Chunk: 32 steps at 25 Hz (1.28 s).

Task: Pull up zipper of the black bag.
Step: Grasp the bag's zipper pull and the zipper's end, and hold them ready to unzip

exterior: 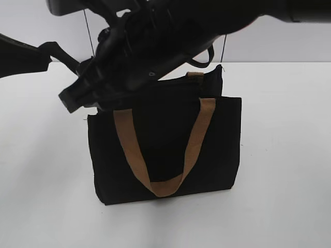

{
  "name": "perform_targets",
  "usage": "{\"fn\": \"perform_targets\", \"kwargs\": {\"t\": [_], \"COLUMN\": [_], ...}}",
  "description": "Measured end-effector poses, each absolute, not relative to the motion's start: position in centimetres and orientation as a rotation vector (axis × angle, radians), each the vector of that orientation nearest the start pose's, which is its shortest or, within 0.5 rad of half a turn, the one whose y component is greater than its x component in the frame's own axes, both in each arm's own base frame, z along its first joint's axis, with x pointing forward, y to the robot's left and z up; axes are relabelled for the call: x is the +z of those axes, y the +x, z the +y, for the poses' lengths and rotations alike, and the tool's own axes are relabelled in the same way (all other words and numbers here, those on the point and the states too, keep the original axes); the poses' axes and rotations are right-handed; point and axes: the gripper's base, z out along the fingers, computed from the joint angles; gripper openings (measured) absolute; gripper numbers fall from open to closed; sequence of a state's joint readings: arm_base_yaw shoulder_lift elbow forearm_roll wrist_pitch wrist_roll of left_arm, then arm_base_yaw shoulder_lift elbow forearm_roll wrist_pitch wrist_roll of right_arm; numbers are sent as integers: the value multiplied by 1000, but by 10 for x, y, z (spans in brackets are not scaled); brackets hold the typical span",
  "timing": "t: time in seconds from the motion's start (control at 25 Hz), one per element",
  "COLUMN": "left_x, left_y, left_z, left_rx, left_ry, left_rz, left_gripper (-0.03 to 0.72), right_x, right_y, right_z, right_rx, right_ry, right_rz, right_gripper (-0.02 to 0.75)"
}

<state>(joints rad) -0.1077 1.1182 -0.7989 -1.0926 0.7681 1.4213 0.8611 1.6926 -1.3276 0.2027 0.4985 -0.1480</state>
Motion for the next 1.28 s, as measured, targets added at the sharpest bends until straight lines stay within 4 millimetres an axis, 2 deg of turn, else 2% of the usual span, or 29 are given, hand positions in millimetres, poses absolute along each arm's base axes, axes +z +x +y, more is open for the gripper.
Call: {"fn": "perform_targets", "kwargs": {"t": [0.2, 0.44, 0.68, 1.04, 1.16, 1.28], "left_x": [314, 314, 314, 314, 314, 314], "left_y": [210, 210, 210, 210, 210, 210], "left_z": [-79, -79, -79, -79, -79, -79], "left_rx": [-517, -517, -517, -518, -517, -517], "left_ry": [938, 938, 938, 941, 941, 941], "left_rz": [1889, 1889, 1890, 1890, 1890, 1890], "left_gripper": [17, 17, 14, 14, 14, 14], "right_x": [276, 279, 279, 270, 269, 270], "right_y": [248, 250, 250, 253, 253, 253], "right_z": [302, 303, 304, 307, 307, 307], "right_rx": [538, 549, 552, 541, 541, 539], "right_ry": [-1019, -995, -988, -998, -998, -1000], "right_rz": [2205, 2172, 2160, 2183, 2184, 2183], "right_gripper": [315, 260, 253, 246, 196, 75]}}
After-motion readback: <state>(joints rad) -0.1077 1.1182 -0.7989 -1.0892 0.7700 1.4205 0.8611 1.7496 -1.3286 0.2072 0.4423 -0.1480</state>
